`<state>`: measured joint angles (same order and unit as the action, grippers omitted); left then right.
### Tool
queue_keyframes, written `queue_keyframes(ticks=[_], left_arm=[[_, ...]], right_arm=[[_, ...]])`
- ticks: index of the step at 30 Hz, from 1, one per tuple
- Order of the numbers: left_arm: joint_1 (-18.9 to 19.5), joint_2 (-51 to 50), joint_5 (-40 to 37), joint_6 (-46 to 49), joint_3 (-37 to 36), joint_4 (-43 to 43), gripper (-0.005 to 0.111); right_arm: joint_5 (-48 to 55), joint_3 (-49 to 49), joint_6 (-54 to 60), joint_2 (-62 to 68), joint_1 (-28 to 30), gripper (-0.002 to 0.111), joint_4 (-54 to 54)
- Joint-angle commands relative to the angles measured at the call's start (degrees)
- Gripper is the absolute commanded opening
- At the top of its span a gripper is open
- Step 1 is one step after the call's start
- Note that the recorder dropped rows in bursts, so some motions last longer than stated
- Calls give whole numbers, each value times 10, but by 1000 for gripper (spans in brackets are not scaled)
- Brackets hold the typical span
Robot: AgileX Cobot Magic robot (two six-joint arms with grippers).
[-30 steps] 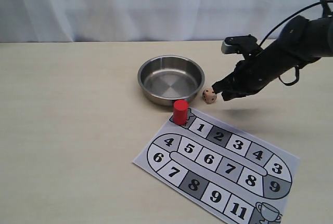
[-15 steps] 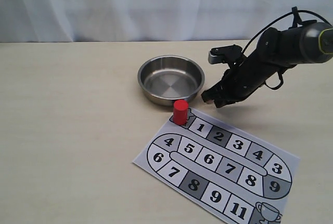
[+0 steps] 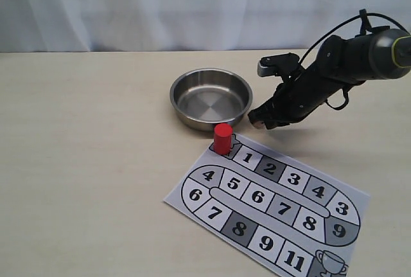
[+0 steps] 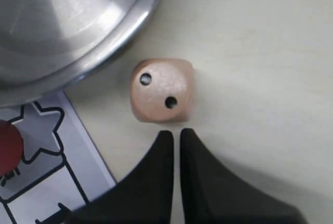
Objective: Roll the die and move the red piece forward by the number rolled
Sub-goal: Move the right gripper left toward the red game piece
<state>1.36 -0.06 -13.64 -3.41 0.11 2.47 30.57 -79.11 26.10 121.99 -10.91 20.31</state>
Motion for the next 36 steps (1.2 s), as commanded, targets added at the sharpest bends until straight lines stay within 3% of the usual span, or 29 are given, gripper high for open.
queue_keyframes(ticks=[1,16,26,32,36], left_arm=[[0,1,6,-3,-1,0,0],[0,1,3,-3,-1,-1,0],[0,1,3,-3,-1,-1,0],[0,1,3,-3,-1,-1,0],[0,1,3,-3,-1,-1,0]], right_arm=[[-5,-2,-2,-1,-1,4,-1],[3,-2,-2,-2,-1,4,-1],[93,-1,1,-55,-4,4,-6],[124,6,-32,-95,-45,4,-35],[123,11,-128,-112,-86,4,-98]])
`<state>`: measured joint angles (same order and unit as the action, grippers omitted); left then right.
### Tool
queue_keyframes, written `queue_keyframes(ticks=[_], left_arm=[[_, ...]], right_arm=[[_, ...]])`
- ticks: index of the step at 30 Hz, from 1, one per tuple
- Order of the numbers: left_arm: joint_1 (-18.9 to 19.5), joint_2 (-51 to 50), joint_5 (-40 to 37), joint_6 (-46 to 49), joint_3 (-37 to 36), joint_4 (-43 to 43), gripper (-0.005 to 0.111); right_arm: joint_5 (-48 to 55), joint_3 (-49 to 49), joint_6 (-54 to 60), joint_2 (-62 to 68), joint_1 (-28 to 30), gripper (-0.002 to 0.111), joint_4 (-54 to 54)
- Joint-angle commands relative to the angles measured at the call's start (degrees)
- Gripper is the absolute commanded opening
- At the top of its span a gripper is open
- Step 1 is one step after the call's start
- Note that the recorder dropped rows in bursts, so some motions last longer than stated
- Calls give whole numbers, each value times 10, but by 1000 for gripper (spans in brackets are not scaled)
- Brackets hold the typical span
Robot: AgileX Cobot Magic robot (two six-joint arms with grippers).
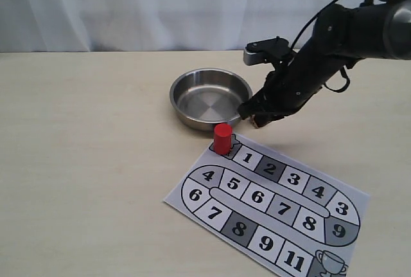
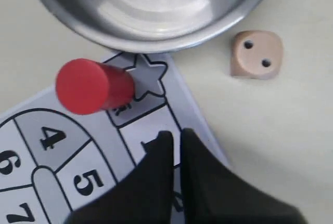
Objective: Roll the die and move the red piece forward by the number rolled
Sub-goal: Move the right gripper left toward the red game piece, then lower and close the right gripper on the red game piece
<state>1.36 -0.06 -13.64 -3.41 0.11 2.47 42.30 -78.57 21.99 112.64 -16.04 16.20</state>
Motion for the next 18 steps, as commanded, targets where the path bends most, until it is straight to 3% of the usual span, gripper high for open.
queue_keyframes(ticks=[1,8,11,15,18], left_arm=[[0,1,3,-3,-1,-1,0],[0,1,4,-3,-1,0,0],[0,1,6,-3,-1,0,0],[0,1,6,-3,-1,0,0],[0,1,6,-3,-1,0,0]], right_arm=[[6,6,-105,-22,-43,4,-68],[-5,6,-125,-23,-61,10,-11],[-16,6,-125,-23,-61,29,-5],[-26,6,-125,-21,-61,66,21],[-30,6,-118,-18,-61,79,21]])
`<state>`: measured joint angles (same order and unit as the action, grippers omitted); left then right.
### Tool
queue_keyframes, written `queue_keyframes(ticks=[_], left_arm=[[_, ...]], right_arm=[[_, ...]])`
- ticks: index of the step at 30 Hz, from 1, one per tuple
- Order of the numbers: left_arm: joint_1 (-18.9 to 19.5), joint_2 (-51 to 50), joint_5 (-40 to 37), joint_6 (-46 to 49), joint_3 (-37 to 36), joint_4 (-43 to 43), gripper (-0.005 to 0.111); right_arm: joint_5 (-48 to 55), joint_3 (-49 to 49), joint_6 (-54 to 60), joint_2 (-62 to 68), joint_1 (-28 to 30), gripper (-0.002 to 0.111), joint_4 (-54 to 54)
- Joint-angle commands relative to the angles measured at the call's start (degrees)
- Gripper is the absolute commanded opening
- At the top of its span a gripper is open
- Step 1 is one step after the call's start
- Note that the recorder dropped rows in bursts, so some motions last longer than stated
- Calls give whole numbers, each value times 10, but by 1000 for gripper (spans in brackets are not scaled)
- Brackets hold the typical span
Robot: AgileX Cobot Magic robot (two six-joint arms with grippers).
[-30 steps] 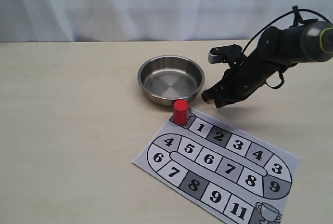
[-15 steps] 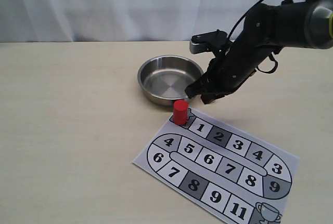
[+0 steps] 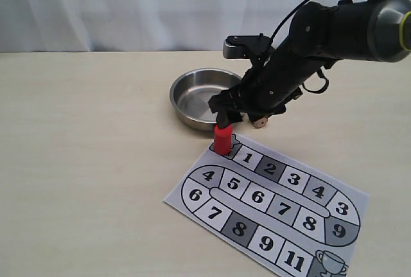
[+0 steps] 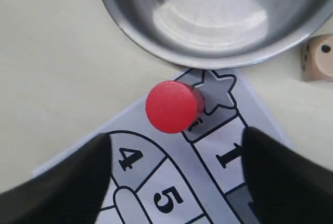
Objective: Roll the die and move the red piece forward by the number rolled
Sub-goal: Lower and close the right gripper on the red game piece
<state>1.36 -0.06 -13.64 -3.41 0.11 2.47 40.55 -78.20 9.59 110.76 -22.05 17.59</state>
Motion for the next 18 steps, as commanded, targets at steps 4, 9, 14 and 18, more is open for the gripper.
queue_keyframes(ticks=[4,9,14,18], left_arm=[[0,1,6,-3,-1,0,0],[0,1,6,-3,-1,0,0],[0,1,6,-3,-1,0,0],[0,1,3,-3,-1,0,0]], right_arm=[[-15,2,12,13,-1,78,8],[-15,2,12,40,-6,78,10],[-48,2,1,53,-41,78,1],[-97,2,-106,54,-47,78,-75]])
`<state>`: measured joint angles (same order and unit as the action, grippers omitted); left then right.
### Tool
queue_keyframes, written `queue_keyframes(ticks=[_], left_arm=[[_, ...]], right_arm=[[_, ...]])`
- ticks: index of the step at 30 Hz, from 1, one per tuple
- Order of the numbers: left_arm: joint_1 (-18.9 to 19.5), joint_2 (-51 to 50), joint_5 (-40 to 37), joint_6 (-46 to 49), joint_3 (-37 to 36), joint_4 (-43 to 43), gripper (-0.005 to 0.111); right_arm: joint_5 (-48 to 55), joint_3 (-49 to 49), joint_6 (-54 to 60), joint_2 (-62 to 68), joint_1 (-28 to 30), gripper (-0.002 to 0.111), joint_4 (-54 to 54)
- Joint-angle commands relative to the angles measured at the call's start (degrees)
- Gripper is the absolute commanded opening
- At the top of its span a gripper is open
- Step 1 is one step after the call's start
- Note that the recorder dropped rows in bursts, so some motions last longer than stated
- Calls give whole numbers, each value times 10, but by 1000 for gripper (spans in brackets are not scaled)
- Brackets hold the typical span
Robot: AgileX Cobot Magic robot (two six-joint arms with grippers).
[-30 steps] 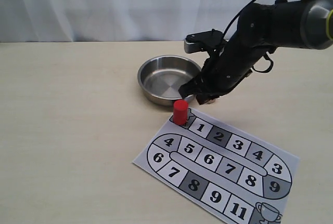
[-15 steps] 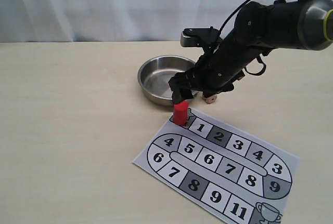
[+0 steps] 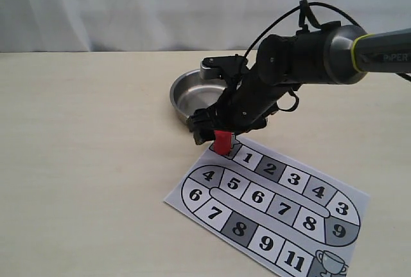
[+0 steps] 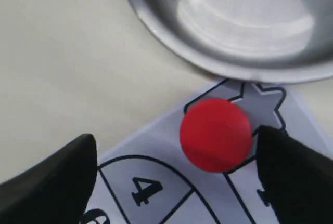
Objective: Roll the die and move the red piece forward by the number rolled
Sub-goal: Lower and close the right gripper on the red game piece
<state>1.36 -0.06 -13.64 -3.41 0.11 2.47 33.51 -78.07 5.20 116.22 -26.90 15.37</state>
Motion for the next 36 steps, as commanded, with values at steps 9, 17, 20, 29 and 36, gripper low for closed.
queue_keyframes(ticks=[9,17,20,29,36], left_arm=[[0,1,3,-3,-1,0,0],[0,1,3,-3,-1,0,0],[0,1,6,-3,-1,0,0],[0,1,6,-3,-1,0,0],[0,1,6,-3,-1,0,0]], right_arm=[[-46,1,-78,23,0,78,-58],[-65,1,-78,30,0,53,-55],[-66,1,-78,30,0,53,-55],[-65,1,-78,30,0,46,-55],[-61,1,-78,30,1,6,-55]])
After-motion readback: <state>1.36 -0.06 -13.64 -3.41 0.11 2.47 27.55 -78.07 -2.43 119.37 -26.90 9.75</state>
